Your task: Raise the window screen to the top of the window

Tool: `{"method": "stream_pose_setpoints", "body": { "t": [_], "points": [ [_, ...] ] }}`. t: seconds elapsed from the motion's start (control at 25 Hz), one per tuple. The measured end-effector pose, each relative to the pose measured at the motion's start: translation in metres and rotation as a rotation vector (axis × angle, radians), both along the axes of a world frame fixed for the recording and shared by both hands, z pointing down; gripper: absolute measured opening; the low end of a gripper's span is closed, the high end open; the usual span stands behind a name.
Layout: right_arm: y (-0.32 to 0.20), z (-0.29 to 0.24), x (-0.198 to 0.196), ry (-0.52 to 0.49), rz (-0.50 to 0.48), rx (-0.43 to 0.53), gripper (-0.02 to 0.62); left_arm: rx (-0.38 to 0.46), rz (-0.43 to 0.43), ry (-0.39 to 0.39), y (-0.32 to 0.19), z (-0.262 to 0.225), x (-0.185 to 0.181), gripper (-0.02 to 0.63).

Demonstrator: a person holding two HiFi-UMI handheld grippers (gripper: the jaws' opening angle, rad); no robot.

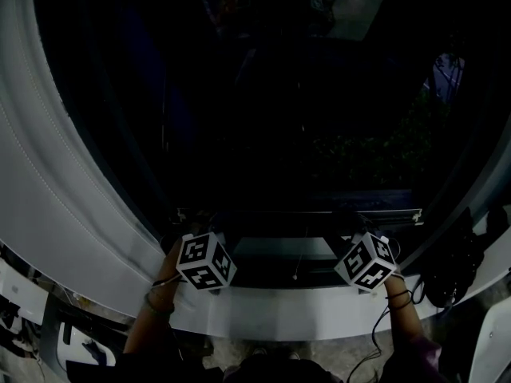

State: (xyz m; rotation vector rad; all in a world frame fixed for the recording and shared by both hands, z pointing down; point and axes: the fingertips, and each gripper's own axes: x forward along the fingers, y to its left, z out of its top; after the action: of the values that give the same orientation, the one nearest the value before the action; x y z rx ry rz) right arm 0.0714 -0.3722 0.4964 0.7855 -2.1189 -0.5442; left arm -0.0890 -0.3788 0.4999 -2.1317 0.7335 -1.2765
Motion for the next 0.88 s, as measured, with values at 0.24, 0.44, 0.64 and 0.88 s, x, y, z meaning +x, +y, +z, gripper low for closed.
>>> {"method": "stream_pose_setpoints", "body": {
  "t": [0.24,0.44,0.64,0.88],
  "points": [
    [-0.002,0.001,-0.002,-0.008,-0.005,-0.024,0.055,-0.098,0.019,-0.1,0.0,0.011,-0.004,0.054],
    [-0.004,0.002,-0.003,0.017,0.005,-0.014,0.055,-0.096,0.027,-0.089,-0.001,0.01,-0.002,0.047],
    [-0.004,0.007,-0.004,0.116,0.007,-0.003,0.055,-0.074,0.026,-0.144,-0.002,0.012,-0.001,0.025],
    [-0.002,0.013,-0.006,0.333,-0.054,-0.034,0.043,-0.019,-0.005,-0.249,-0.007,0.018,-0.001,0.023]
  ]
}}
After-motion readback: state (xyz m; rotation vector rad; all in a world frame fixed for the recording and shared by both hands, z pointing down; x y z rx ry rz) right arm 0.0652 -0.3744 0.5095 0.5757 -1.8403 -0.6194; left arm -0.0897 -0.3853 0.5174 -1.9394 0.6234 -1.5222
